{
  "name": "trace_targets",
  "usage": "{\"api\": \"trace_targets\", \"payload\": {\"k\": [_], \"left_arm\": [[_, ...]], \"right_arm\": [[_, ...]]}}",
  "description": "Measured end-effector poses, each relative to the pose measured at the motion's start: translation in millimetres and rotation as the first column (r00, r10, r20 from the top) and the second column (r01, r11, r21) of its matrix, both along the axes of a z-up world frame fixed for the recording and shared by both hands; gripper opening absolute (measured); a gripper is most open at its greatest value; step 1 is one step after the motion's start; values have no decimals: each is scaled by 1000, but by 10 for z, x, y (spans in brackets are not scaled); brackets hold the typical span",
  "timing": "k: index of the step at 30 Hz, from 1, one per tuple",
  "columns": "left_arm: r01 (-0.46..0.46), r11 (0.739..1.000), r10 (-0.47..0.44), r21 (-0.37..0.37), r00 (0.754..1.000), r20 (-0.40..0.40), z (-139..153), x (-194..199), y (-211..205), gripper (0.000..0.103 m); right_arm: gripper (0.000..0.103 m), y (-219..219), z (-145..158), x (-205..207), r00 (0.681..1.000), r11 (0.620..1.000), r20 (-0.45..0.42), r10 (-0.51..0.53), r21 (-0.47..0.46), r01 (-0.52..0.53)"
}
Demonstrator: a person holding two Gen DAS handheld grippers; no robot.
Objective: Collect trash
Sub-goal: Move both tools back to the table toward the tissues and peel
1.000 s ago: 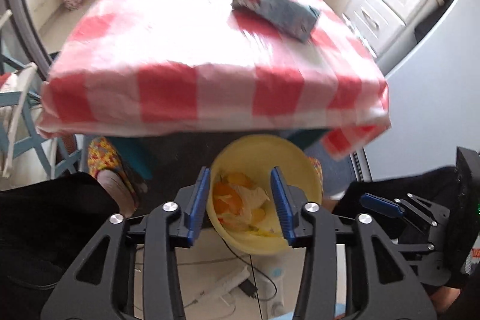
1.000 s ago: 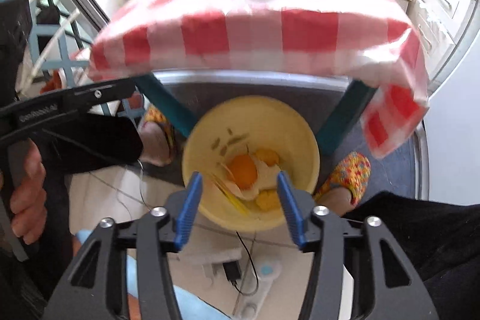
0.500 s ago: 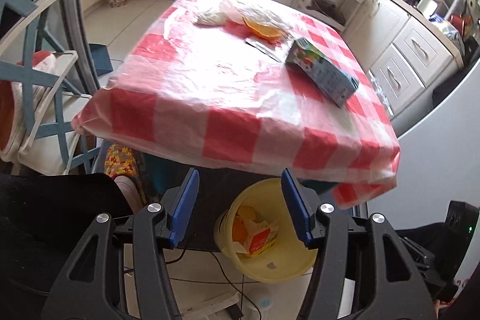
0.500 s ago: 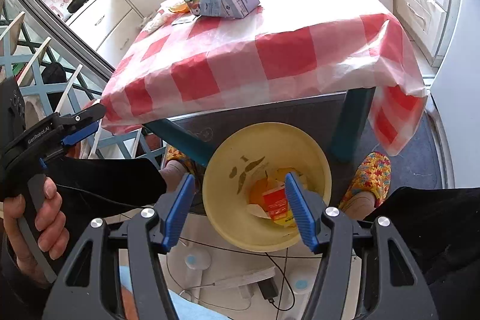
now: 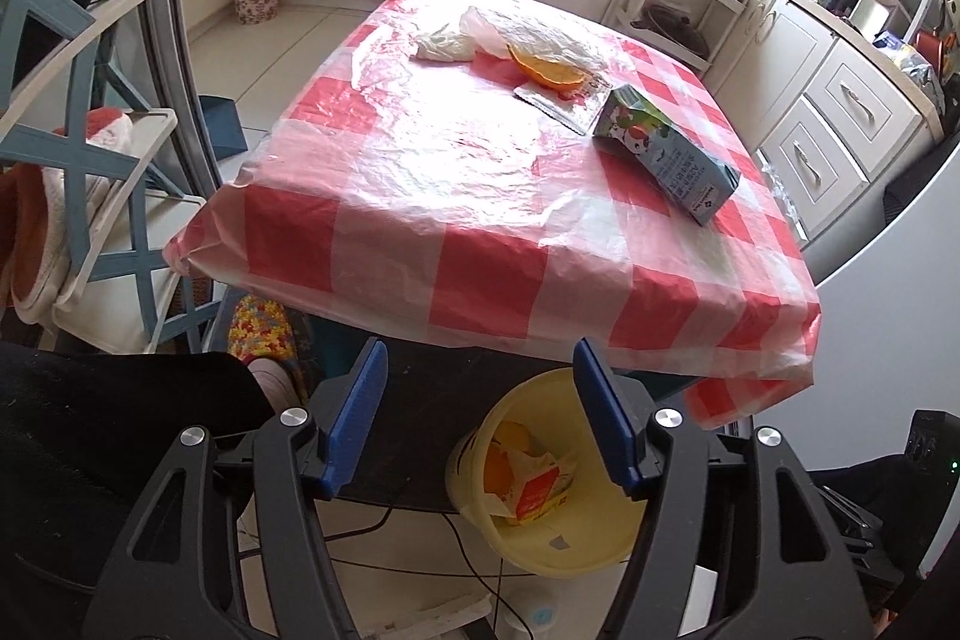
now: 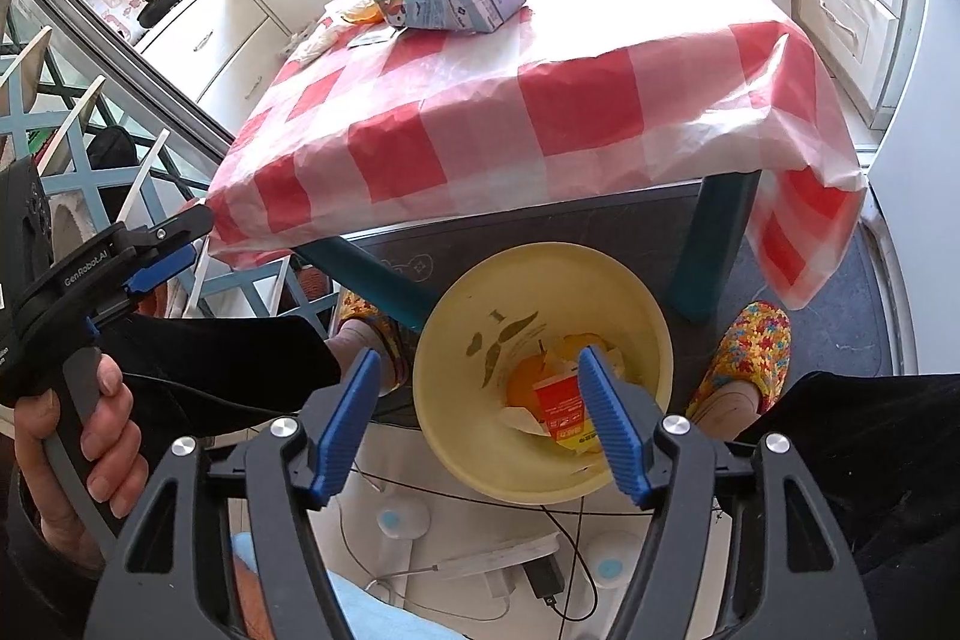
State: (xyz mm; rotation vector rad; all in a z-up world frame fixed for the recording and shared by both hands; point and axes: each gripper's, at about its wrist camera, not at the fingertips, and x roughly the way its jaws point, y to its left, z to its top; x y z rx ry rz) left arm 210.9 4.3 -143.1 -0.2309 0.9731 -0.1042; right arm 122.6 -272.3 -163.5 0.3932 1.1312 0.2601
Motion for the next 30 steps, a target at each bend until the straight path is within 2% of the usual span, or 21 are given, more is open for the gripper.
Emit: {"api": "trace_targets", "payload": {"k": [7, 12, 17, 21, 24, 30], "left_arm": [[-47, 999, 46, 15, 999, 23, 19, -1, 67, 65], [-80, 996, 78, 25, 995, 67, 96, -32, 114, 69], [-82, 995, 77, 50, 993, 91, 136, -55, 85, 72], [-78, 996, 74, 42, 992, 98, 181, -49, 87, 72], [-66, 997, 62, 31, 991, 117, 272, 36, 93, 77], [-63, 994, 49, 84, 987, 150, 451, 434, 194, 78]], "right_arm": [[67, 0, -14, 9, 1000, 1000, -5, -5, 10, 5], [67, -39, 86, -18, 999, 999, 49, -22, 38, 20], [67, -41, 95, -9, 998, 999, 53, -26, 45, 24], [67, -40, 147, -25, 997, 999, 76, -34, 44, 31], [67, -14, 232, -36, 994, 999, 106, -27, 40, 23], [68, 78, 397, 127, 987, 999, 157, 18, 29, -22]]}}
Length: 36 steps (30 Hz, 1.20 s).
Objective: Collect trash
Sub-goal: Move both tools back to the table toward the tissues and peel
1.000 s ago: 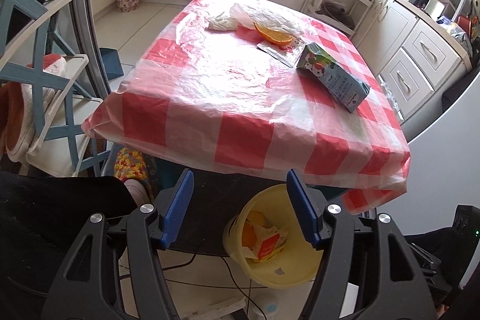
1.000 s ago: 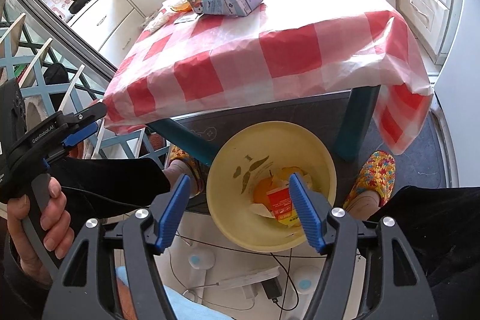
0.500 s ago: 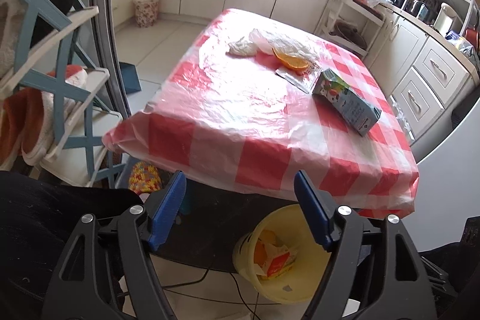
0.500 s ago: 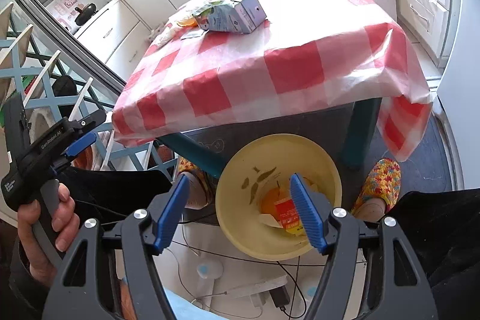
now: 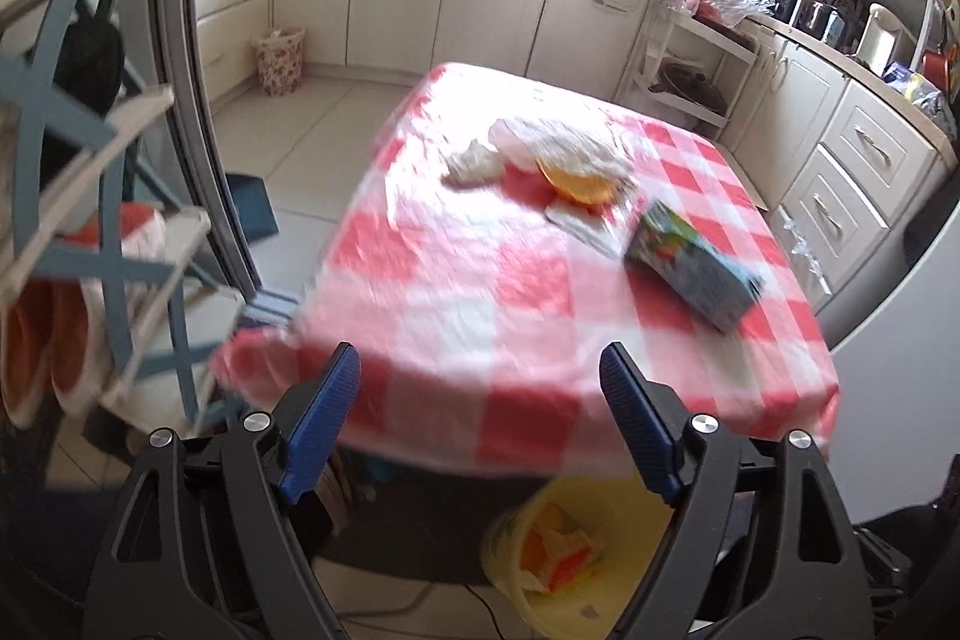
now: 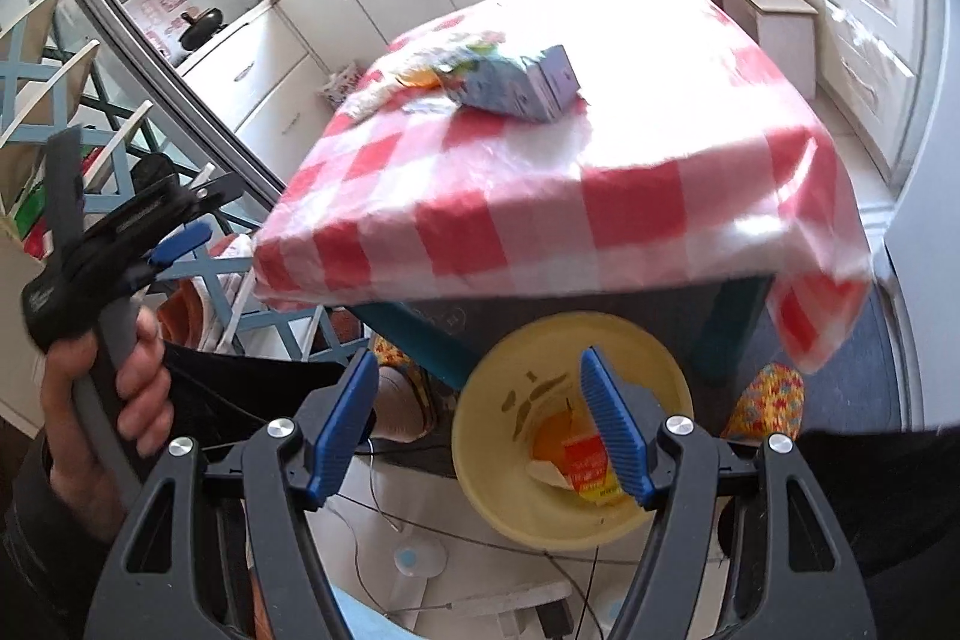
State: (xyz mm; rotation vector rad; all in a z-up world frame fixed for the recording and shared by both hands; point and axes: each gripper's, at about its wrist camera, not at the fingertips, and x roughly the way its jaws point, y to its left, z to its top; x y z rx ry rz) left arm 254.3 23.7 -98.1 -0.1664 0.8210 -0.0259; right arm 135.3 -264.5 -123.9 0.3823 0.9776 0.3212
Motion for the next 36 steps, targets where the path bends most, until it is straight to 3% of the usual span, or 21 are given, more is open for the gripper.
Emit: {"api": "trace_targets", "payload": {"k": [9, 14, 16, 21, 24, 26, 30, 33, 34, 36], "left_arm": [[-23, 1000, 24, 14, 998, -62, -94, 820, 123, 78], [-23, 999, 26, 34, 994, -105, -255, 1274, 17, 78], [-18, 998, 24, 54, 992, -123, -336, 1479, -31, 78], [-13, 996, 27, 90, 988, -153, -513, 1890, -120, 78], [-5, 994, 22, 109, 987, -158, -563, 2069, -172, 78], [5, 992, 15, 126, 987, -162, -595, 2207, -216, 78], [17, 989, 9, 149, 985, -174, -679, 2422, -263, 78], [23, 987, 7, 159, 983, -181, -750, 2527, -274, 78], [26, 985, 4, 172, 985, -173, -755, 2533, -283, 75], [42, 981, -11, 188, 986, -164, -746, 2543, -300, 59]], "right_arm": [[70, 44, 292, 833, 995, 998, 80, 60, -26, -58], [70, 37, 348, 1461, 994, 998, 92, 58, 23, -61], [70, 107, 338, 1679, 992, 997, 99, 75, -23, -74], [69, 353, 200, 2269, 988, 990, 62, 142, -15, -141], [56, 427, 73, 2588, 988, 988, 14, 152, 16, -152], [53, 471, -4, 2781, 988, 988, -17, 155, 26, -154], [52, 626, -88, 3030, 986, 987, -48, 158, 14, -158], [52, 632, -160, 3177, 987, 990, -96, 126, 73, -119], [52, 646, -211, 3237, 985, 990, -127, 119, 85, -109], [52, 720, -320, 3300, 976, 990, -178, 128, 75, -116]]}}
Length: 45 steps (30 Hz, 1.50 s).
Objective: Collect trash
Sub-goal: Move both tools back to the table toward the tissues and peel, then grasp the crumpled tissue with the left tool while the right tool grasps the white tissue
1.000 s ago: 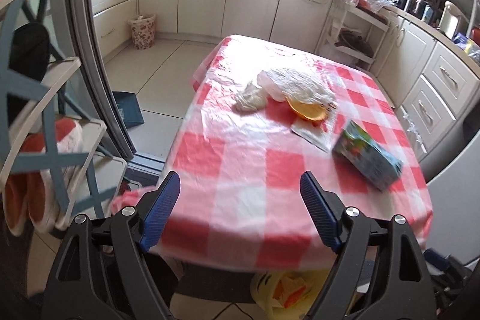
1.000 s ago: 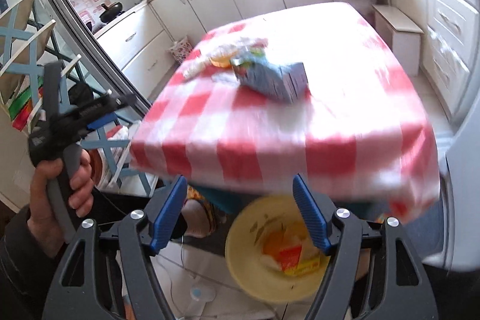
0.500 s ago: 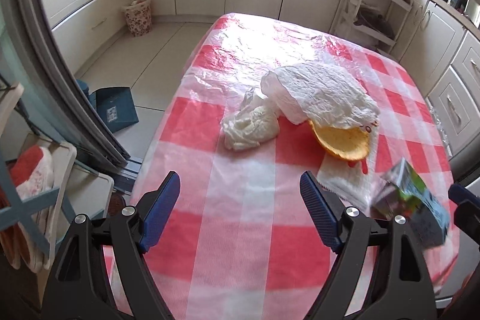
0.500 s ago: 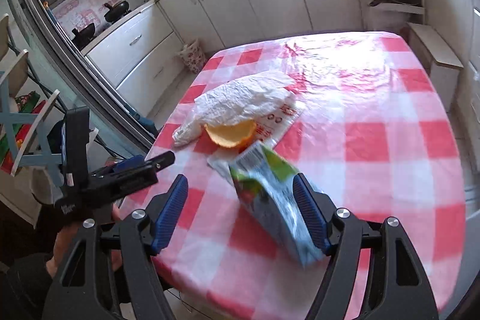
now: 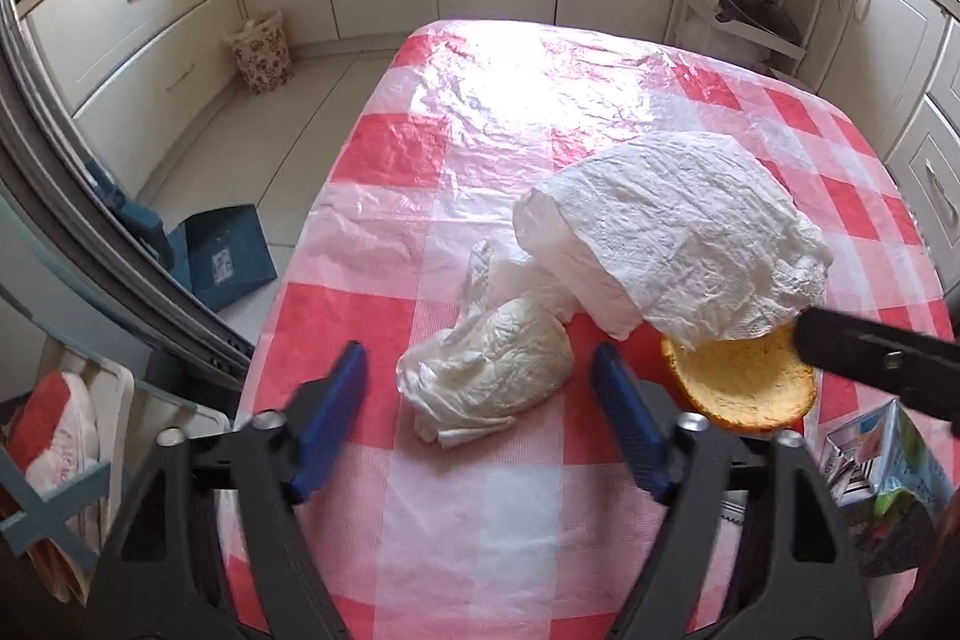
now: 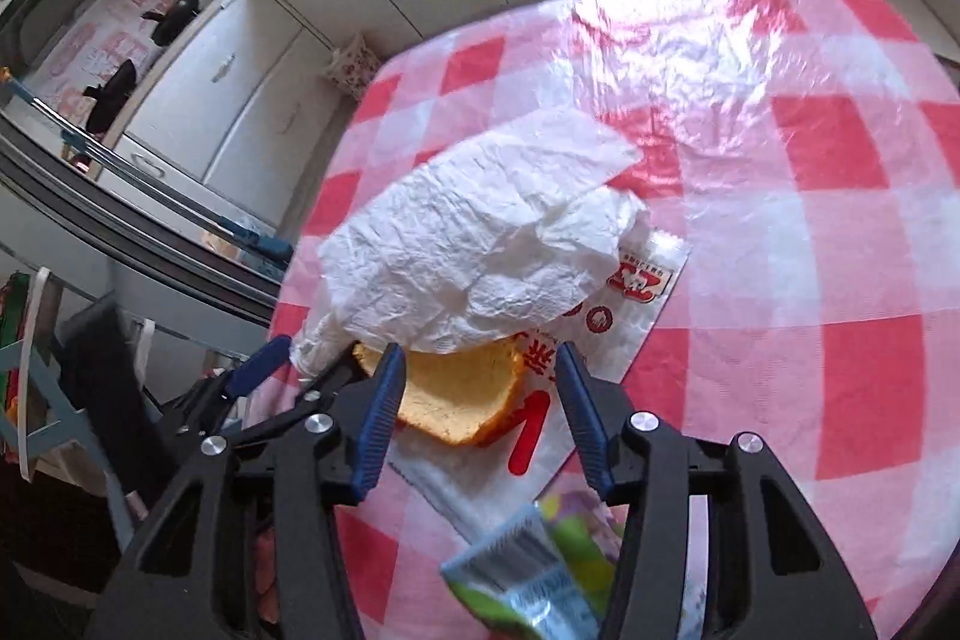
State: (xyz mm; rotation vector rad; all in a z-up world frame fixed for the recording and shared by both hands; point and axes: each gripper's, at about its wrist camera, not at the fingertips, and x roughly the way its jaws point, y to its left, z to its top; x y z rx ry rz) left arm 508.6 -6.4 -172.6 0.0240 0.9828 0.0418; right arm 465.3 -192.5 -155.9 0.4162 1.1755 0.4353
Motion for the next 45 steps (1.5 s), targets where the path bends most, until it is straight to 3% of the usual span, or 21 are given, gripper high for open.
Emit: {"api": "trace_targets", "payload": {"k": [2, 3, 4, 6, 11, 13, 14, 15, 16, 19, 22, 25, 28, 30, 35, 41, 43, 45], "left_arm": [[24, 1000, -24, -13, 1000, -6, 25, 13, 2, 30], [33, 999, -33, -33, 999, -11, 38, 27, 14, 25], [39, 997, -41, -60, 999, -17, 53, 30, 31, 23], [51, 994, -53, -94, 998, -22, 71, 12, 46, 20], [70, 981, -74, -179, 997, -14, 194, -100, 104, 18], [65, 972, -69, -224, 998, -8, 293, -177, 176, 18], [59, 967, -62, -247, 998, -4, 359, -234, 225, 18], [54, 964, -56, -259, 998, -1, 397, -278, 255, 18], [48, 960, -50, -277, 999, 0, 441, -330, 304, 18], [30, 946, -30, -323, 1000, 5, 531, -455, 436, 18], [17, 933, -16, -359, 1000, 6, 574, -563, 527, 18], [20, 928, -20, -373, 1000, 4, 573, -608, 548, 18], [36, 936, -33, -349, 999, 15, 579, -608, 529, 18], [51, 939, -46, -340, 999, 21, 594, -611, 517, 18], [48, 935, -39, -352, 999, 34, 634, -612, 518, 18], [50, 937, -40, -345, 999, 37, 621, -683, 467, 18], [48, 936, -38, -348, 999, 36, 612, -717, 457, 18], [48, 936, -39, -348, 999, 33, 601, -765, 440, 18]], "right_arm": [[52, 96, -41, 15, 1000, 999, 3, 25, -31, -25], [50, 170, -13, 8, 999, 996, 23, 48, -80, -46], [46, 205, -3, 10, 998, 993, 28, 60, -100, -57], [14, 229, -37, 19, 997, 992, 25, 70, -107, -66], [9, 222, 32, -33, 995, 992, 43, 91, -97, -86], [10, 140, 18, -32, 997, 997, -1, 72, -10, -72], [21, 101, -10, -4, 998, 998, -26, 60, 30, -59], [57, 47, -38, 11, 998, 996, -51, 38, 83, -34], [70, 9, -56, 46, 998, 992, -62, 15, 123, -8], [74, -109, -148, 103, 990, 963, -126, -60, 255, 91], [74, -225, -258, 139, 972, 905, -184, -149, 371, 209], [61, -285, -318, 164, 954, 872, -200, -223, 397, 287], [36, -319, -382, 167, 948, 847, -200, -249, 431, 313], [7, -344, -376, 180, 952, 840, -182, -245, 451, 302], [3, -469, 17, 122, 966, 810, -10, -259, 542, 223], [3, -735, 619, -114, 945, 783, 192, -263, 614, 93], [3, -854, 748, -232, 934, 778, 231, -273, 624, 73], [3, -887, 772, -256, 942, 779, 225, -248, 624, 56]]}}
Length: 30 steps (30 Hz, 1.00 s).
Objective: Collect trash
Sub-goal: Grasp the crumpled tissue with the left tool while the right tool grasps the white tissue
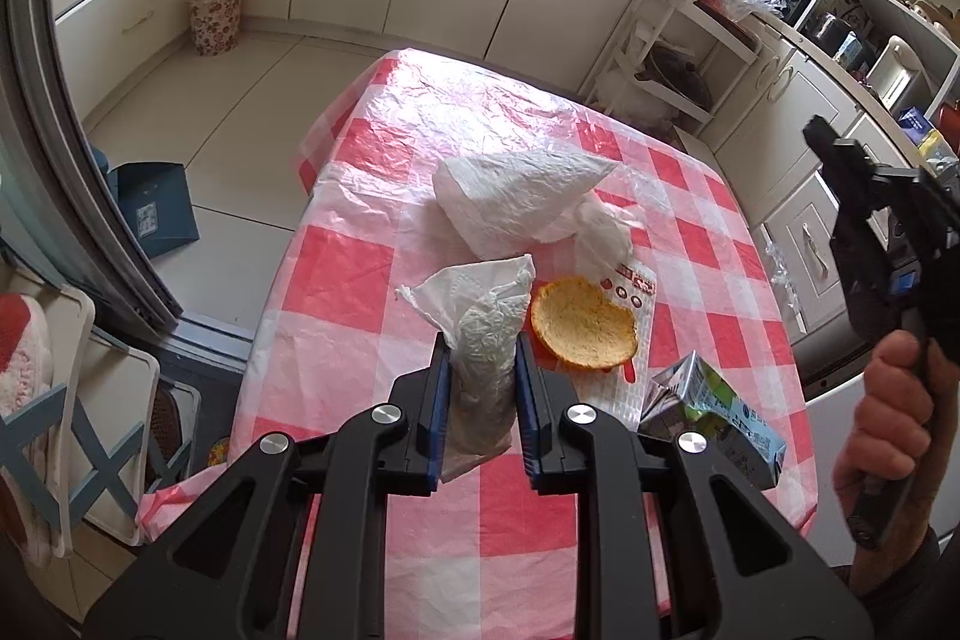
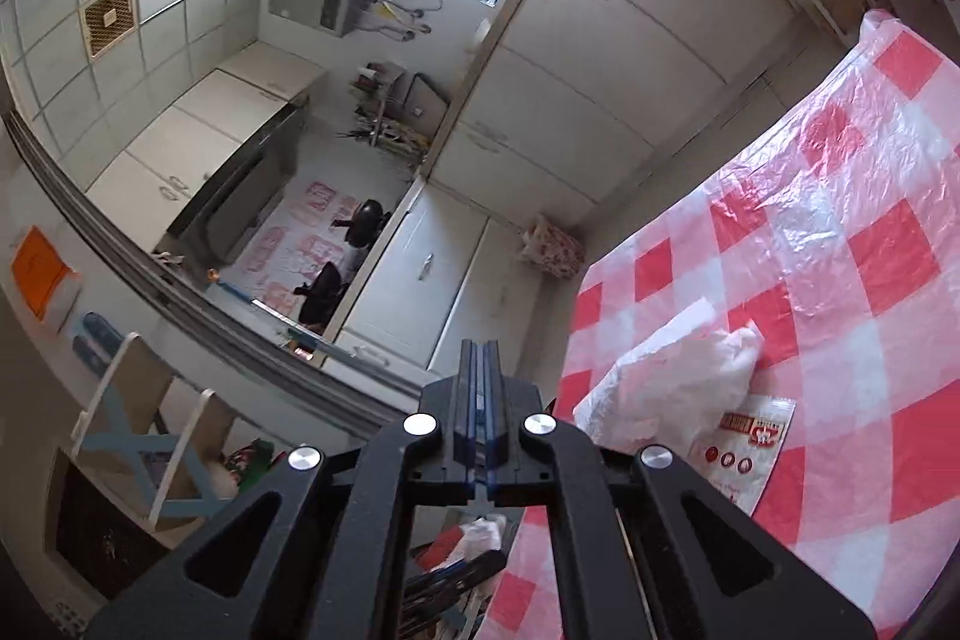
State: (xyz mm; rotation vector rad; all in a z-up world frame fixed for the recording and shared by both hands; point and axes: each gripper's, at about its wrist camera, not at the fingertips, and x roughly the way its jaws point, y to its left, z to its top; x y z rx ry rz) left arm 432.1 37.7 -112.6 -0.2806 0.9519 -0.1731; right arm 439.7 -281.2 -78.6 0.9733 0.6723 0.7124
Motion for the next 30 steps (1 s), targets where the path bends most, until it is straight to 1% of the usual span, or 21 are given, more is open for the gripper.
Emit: {"api": "trace_targets", "payload": {"k": [1, 2, 3, 5, 6, 8, 10, 12, 13, 16, 17, 18, 20, 22, 23, 24, 26, 27, 28, 29, 30], "left_arm": [[0, 1000, 0, 1, 1000, -1, -2, -24, -5, 18], [0, 1000, 0, 1, 1000, -1, 2, -49, -14, 18], [2, 1000, -2, -3, 1000, 0, 12, -76, -27, 19], [12, 1000, -12, 1, 1000, 9, 35, -96, -65, 19], [19, 1000, -20, 14, 1000, 15, 50, -99, -91, 19], [25, 999, -26, 38, 999, 24, 65, -94, -90, 19], [20, 999, -20, 37, 1000, 23, 69, -70, -43, 19], [5, 1000, -5, 18, 1000, 11, 70, -29, 36, 19], [-1, 1000, 1, 6, 1000, 4, 69, -10, 78, 19], [-9, 1000, 9, -12, 1000, -1, 76, 29, 170, 19], [-11, 1000, 11, -12, 1000, -1, 83, 39, 184, 19], [-8, 1000, 8, -16, 1000, -1, 83, 47, 195, 19], [-4, 1000, 4, -19, 1000, 5, 112, 57, 188, 19], [-3, 1000, 3, -20, 1000, 12, 145, 68, 186, 19], [-2, 1000, 2, -26, 1000, 15, 164, 76, 184, 19], [0, 1000, 1, -29, 1000, 16, 175, 80, 182, 19], [3, 1000, -2, -26, 1000, 19, 189, 90, 174, 19], [4, 1000, -4, -24, 1000, 17, 192, 96, 166, 19], [5, 1000, -5, -23, 1000, 14, 191, 105, 159, 19], [4, 1000, -4, -24, 1000, 11, 186, 113, 164, 19], [2, 1000, -2, -26, 1000, 8, 181, 122, 170, 19]], "right_arm": [[3, -14, 3, -18, 1000, 999, -25, -11, -53, 9], [7, 78, -6, 45, 998, 991, -51, -39, -128, 33], [33, 103, -46, 56, 996, 983, -73, -52, -179, 39], [75, 186, -184, 149, 987, 967, -142, -74, -251, 37], [74, 260, -255, 198, 983, 953, -163, -84, -302, 31], [74, 395, -371, 284, 981, 935, -180, -68, -356, 0], [74, 543, -494, 376, 977, 936, -208, -42, -351, -35], [74, 683, -572, 461, 971, 913, -237, -38, -404, -63], [74, 745, -593, 471, 972, 909, -233, -30, -411, -70], [74, 913, -640, 527, 974, 922, -224, 36, -368, -119], [74, 952, -612, 521, 977, 921, -211, 42, -371, -120], [74, 1024, -533, 504, 983, 901, -178, 42, -419, -114], [74, 1196, -371, 533, 992, 830, -101, 76, -545, -119], [76, 1408, -237, 619, 988, 735, -59, 145, -662, -148], [82, 1522, -231, 696, 981, 676, -73, 181, -715, -178], [85, 1677, -272, 803, 968, 589, -115, 223, -775, -228], [85, 1905, -405, 980, 942, 442, -177, 285, -848, -293], [85, 2010, -480, 1008, 931, 389, -201, 305, -866, -314], [85, 2136, -590, 1093, 913, 308, -245, 326, -886, -348], [85, 2189, -668, 1141, 906, 260, -266, 330, -897, -358], [84, 2189, -734, 1131, 901, 235, -277, 333, -901, -364]]}}
